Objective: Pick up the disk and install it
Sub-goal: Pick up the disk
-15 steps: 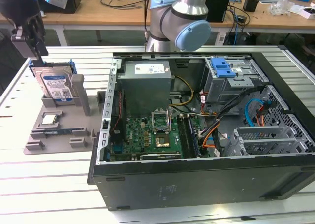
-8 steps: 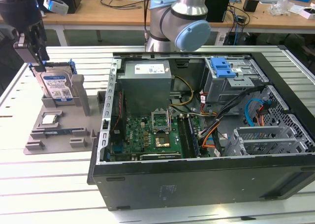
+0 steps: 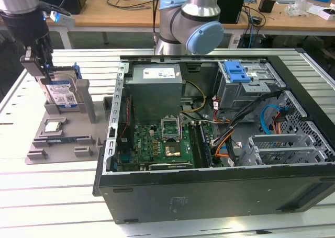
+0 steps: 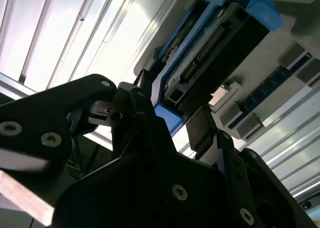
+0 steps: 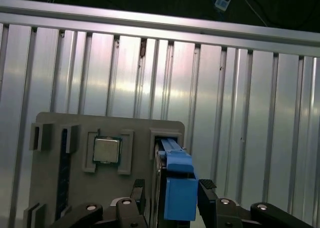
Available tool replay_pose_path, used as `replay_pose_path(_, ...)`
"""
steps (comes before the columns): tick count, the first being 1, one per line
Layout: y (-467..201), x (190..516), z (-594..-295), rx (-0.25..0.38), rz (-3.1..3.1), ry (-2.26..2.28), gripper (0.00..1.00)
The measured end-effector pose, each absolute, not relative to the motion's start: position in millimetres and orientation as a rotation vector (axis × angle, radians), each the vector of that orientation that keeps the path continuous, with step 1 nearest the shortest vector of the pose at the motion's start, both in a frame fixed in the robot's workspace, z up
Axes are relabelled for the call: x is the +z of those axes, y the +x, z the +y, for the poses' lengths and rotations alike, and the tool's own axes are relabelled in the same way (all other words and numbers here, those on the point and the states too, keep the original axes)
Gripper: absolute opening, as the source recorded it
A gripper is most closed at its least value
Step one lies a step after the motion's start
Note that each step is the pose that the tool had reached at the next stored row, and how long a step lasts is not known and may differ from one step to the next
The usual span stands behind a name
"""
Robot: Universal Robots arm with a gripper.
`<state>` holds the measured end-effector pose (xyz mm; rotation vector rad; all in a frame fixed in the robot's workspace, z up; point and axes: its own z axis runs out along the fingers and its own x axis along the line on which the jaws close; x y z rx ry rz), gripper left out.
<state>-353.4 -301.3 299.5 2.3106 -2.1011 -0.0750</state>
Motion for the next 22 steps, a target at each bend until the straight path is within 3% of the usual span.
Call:
replay_pose_path(12,-353.4,289.0,-300.0,-0.075,-2.101,2.311,0.54)
replay_pose_path(14,-353.4,288.8,-300.0,-0.075,-2.101,2.311,0.40)
replay_pose_path(22,-353.4,287.8,-300.0,-0.075,-2.101,2.311,0.37)
